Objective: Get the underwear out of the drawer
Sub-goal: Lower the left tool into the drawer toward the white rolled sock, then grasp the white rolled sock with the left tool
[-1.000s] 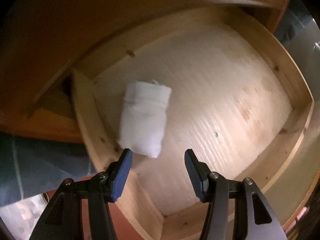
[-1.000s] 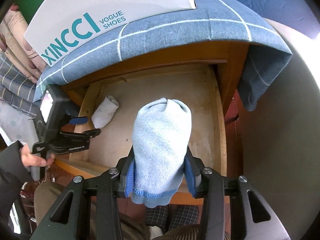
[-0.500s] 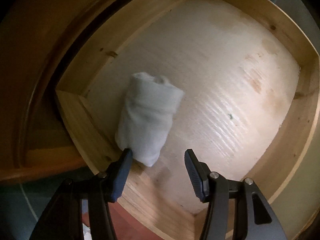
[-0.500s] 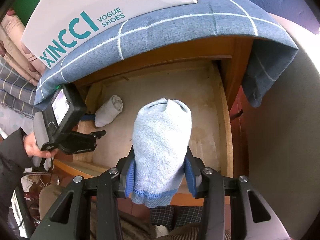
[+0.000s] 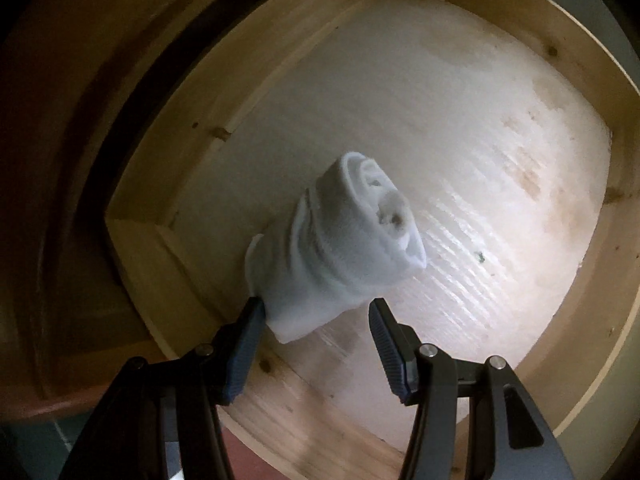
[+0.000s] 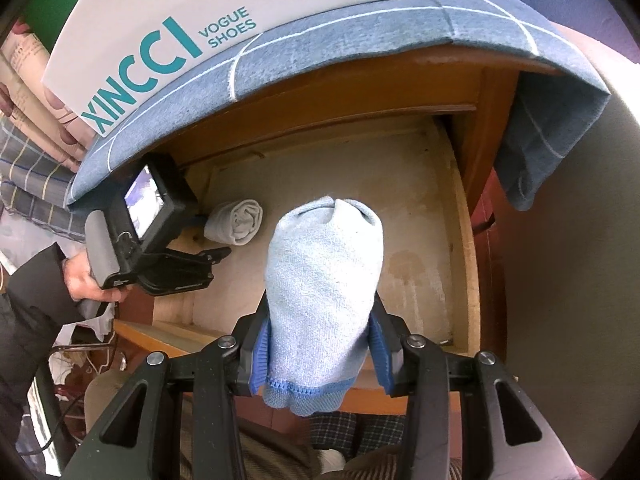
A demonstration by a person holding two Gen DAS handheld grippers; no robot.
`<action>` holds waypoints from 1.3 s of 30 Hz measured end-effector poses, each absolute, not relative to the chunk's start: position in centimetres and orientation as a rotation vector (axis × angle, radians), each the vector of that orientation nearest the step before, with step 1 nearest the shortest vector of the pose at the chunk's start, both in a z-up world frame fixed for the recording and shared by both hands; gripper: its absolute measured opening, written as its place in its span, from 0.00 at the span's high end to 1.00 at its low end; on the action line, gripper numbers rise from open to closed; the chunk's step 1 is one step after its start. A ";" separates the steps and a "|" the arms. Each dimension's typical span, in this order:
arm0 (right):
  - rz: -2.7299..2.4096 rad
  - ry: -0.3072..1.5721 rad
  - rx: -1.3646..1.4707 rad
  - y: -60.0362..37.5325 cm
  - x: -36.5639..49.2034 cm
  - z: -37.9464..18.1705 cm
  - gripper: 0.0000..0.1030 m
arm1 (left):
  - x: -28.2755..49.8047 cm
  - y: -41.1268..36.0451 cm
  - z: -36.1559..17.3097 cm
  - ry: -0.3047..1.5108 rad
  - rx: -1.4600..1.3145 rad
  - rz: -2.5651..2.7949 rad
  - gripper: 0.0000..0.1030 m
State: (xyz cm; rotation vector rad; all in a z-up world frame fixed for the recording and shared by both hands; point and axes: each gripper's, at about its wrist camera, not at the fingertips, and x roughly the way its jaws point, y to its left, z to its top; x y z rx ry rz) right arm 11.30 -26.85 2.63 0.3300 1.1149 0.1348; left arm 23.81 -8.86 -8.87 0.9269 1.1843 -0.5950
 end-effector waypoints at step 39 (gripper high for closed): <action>0.168 1.105 0.366 -27.2 11.0 2.4 0.60 | 20.6 -11.3 -7.4 1.322 0.734 -0.702 0.82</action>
